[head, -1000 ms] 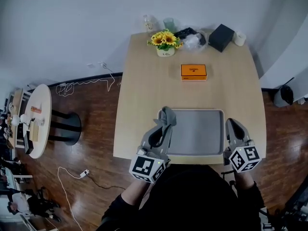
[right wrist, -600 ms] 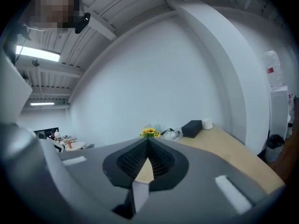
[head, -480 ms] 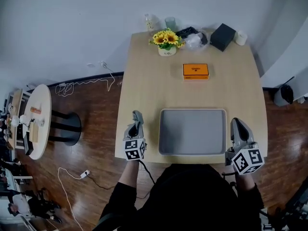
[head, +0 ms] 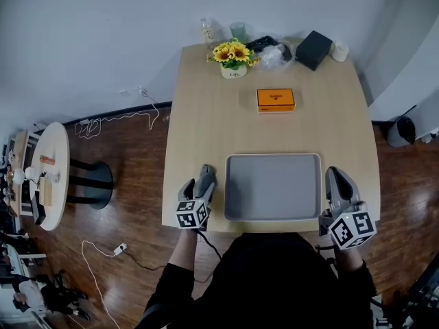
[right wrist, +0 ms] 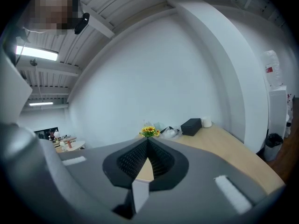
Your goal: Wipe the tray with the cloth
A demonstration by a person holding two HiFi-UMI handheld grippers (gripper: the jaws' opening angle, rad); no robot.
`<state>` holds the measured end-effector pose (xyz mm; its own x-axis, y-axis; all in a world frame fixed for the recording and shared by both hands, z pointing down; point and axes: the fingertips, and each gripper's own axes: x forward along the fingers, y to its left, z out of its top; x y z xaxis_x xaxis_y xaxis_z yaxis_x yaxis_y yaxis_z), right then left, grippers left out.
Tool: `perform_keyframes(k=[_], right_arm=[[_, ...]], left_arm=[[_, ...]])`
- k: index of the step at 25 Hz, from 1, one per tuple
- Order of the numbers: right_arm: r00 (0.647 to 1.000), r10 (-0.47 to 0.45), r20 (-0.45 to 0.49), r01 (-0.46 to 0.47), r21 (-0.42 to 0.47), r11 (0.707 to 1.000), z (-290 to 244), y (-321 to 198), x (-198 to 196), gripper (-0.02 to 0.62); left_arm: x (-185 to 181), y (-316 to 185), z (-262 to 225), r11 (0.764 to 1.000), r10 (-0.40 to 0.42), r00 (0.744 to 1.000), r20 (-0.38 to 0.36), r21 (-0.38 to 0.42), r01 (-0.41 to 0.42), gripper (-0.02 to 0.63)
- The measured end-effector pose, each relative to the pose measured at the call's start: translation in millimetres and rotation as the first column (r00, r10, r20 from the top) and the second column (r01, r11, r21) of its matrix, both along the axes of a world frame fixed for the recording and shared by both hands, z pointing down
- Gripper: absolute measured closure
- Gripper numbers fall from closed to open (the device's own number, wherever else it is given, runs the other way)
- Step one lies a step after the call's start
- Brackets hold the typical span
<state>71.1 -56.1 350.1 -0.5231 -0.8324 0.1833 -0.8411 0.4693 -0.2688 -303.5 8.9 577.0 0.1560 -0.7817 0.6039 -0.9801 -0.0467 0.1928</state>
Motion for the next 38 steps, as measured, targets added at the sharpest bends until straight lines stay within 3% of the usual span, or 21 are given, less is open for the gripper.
perform_keyframes(k=[3, 5, 7, 8, 10, 11, 16, 22, 38], right_arm=[[1.0, -0.007, 0.001, 0.007, 0.001, 1.0, -6, 0, -4, 0.595], [1.0, -0.019, 0.003, 0.019, 0.005, 1.0, -9, 0, -10, 0.595], [0.999, -0.033, 0.005, 0.033, 0.01, 0.999, -11, 0, -15, 0.595], [0.999, -0.04, 0.006, 0.04, 0.013, 0.999, -11, -1, -18, 0.595], [0.999, -0.052, 0.007, 0.051, 0.02, 0.998, -12, -1, -23, 0.595], [0.998, -0.057, 0.006, 0.056, 0.026, 0.998, -13, -1, -25, 0.595], [0.994, -0.096, -0.045, 0.099, 0.072, 0.992, -18, 4, -29, 0.595], [0.98, -0.129, -0.148, 0.146, 0.107, 0.984, -15, 12, -34, 0.595], [0.98, -0.135, -0.148, 0.151, 0.099, 0.984, -11, 16, -32, 0.597]], left_arm=[[43, -7, -96, 0.974, 0.099, 0.995, -0.013, 0.208, -0.094, 0.304], [81, -9, -154, 0.93, 0.191, 0.981, -0.024, 0.325, -0.173, 0.311], [118, -8, -192, 0.885, 0.279, 0.96, -0.005, 0.388, -0.256, 0.348], [133, -8, -202, 0.871, 0.307, 0.952, 0.012, 0.399, -0.286, 0.393], [154, -9, -214, 0.85, 0.321, 0.946, 0.043, 0.426, -0.309, 0.593], [161, -9, -216, 0.844, 0.321, 0.946, 0.052, 0.438, -0.31, 0.626], [185, -8, -208, 0.854, 0.34, 0.94, 0.03, 0.408, -0.322, 0.624], [187, -8, -201, 0.869, 0.327, 0.945, 0.018, 0.388, -0.308, 0.624], [191, -2, -195, 0.875, 0.329, 0.944, 0.021, 0.368, -0.313, 0.626]])
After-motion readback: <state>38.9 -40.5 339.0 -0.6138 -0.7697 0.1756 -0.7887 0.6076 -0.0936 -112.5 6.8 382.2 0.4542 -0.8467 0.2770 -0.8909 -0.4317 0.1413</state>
